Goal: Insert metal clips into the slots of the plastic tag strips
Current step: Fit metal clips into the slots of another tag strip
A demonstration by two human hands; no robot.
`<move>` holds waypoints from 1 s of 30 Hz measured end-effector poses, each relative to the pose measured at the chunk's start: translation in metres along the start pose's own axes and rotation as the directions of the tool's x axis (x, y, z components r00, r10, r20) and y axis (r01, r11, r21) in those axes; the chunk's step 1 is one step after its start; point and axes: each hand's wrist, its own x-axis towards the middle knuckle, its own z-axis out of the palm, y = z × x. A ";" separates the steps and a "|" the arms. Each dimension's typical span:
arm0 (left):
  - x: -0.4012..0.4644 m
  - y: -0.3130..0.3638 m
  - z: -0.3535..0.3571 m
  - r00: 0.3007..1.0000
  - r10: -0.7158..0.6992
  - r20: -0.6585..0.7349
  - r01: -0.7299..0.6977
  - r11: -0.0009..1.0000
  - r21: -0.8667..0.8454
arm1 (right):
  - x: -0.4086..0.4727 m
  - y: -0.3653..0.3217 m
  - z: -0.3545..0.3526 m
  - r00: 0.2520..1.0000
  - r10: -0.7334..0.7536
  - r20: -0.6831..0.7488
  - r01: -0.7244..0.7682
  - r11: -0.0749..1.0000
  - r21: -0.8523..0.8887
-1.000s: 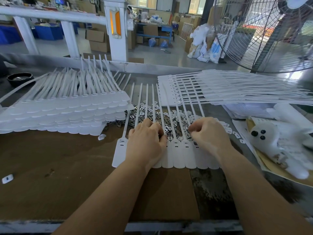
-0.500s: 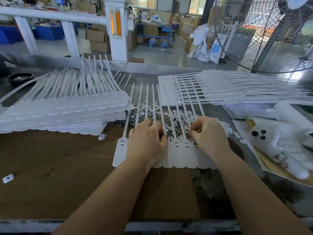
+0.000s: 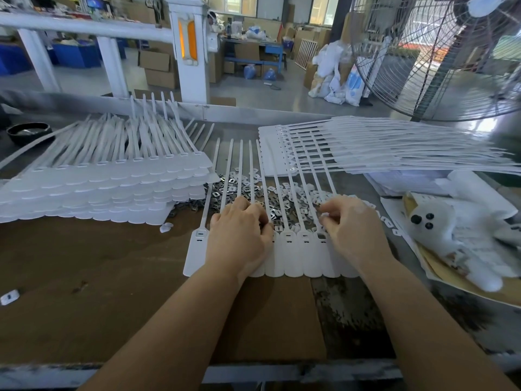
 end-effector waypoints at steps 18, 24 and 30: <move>0.000 0.000 0.001 1.000 0.004 -0.001 -0.004 1.000 0.005 | -0.006 0.003 -0.004 0.996 0.030 0.087 -0.038 0.995 0.089; 0.000 0.001 0.001 1.000 -0.005 -0.003 0.005 1.000 0.002 | -0.004 0.003 -0.011 0.993 0.108 0.051 -0.116 0.977 0.178; 0.000 0.001 0.000 1.000 -0.006 0.005 0.006 1.000 0.009 | -0.004 0.003 -0.015 0.972 0.103 0.210 -0.142 0.973 0.181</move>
